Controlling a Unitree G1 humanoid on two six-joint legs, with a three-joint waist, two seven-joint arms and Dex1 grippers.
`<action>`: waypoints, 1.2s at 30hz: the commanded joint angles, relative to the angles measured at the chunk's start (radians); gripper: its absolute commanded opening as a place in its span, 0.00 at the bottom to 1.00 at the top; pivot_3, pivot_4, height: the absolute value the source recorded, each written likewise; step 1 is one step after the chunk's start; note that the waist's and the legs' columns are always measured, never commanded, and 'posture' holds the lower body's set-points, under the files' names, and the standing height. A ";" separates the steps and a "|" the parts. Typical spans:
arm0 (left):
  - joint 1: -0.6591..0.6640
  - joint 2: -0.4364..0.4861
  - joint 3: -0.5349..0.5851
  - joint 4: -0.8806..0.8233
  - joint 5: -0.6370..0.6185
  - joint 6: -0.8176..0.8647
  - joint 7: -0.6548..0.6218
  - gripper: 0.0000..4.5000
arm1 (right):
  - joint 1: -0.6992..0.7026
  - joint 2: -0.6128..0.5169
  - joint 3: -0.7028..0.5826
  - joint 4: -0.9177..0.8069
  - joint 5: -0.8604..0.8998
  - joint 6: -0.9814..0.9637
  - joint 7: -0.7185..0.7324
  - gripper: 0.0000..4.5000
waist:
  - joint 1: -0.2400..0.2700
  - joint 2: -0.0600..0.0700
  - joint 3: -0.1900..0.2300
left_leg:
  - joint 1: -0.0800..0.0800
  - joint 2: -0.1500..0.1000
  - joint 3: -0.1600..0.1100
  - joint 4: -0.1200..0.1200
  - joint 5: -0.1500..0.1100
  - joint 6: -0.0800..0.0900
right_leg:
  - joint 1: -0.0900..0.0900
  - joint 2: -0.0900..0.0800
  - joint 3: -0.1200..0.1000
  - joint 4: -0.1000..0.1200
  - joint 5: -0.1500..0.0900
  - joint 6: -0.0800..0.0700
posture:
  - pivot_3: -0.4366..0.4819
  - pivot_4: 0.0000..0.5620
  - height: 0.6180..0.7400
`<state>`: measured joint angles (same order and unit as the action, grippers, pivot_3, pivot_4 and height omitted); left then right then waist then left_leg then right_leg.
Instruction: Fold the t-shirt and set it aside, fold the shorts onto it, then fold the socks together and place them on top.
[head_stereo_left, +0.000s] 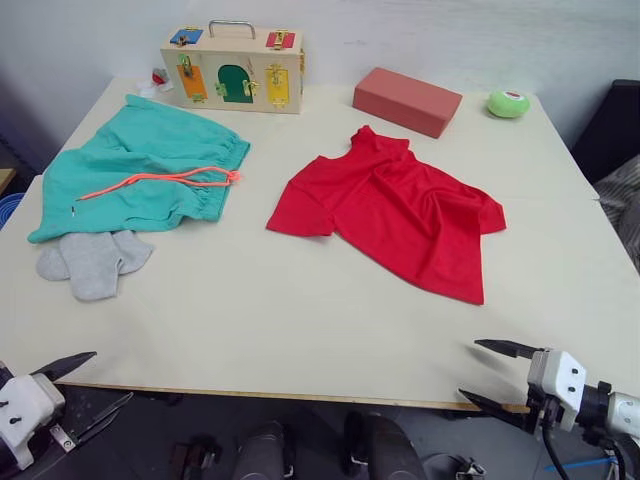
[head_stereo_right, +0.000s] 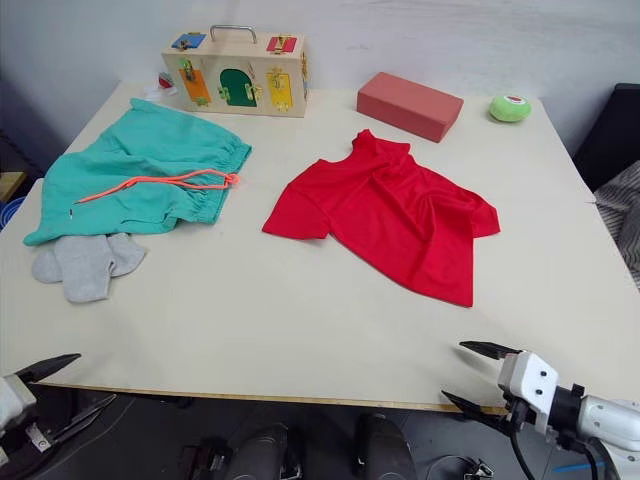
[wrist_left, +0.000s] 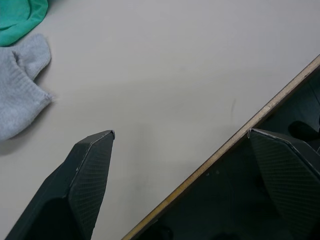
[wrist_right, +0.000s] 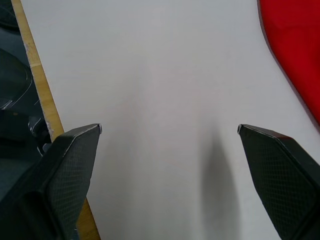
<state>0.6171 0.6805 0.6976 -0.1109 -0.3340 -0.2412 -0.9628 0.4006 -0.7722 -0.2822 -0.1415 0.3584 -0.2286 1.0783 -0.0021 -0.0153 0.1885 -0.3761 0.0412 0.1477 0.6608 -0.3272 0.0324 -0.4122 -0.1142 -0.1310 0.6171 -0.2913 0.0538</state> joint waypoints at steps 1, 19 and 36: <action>-0.008 0.016 -0.005 -0.034 -0.020 0.010 -0.004 1.00 | -0.003 0.015 -0.008 -0.044 0.015 0.015 -0.023 0.99 | 0.000 0.000 0.000 | 0.000 0.000 0.000 0.000 0.000 0.000 | 0.000 0.000 0.000 0.000 0.000 0.000 | 0.48 0.27 1.00; -1.097 0.089 -0.694 0.222 0.089 0.443 0.087 1.00 | -0.283 0.020 0.021 -0.164 -0.122 0.411 -0.389 0.99 | 0.003 0.001 0.000 | 0.002 -0.002 0.003 0.000 0.011 -0.005 | 0.000 0.003 0.002 0.006 0.001 0.002 | 0.48 0.27 1.00; -1.782 -0.256 -0.943 1.343 0.491 0.067 0.143 0.96 | -0.532 -0.018 0.207 -0.168 -0.133 0.878 -0.376 1.00 | 0.003 -0.002 0.001 | -0.012 0.000 0.009 0.010 0.014 -0.002 | -0.012 0.014 -0.001 0.010 0.003 0.006 | 0.48 0.27 1.00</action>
<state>-1.1533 0.4317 -0.2431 1.1935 0.1233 -0.1812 -0.8592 -0.1172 -0.7845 -0.0777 -0.3153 0.2346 0.6457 0.7110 0.0009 -0.0168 0.1893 -0.3879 0.0406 0.1563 0.6725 -0.3131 0.0312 -0.4242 -0.1009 -0.1316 0.6277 -0.2886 0.0600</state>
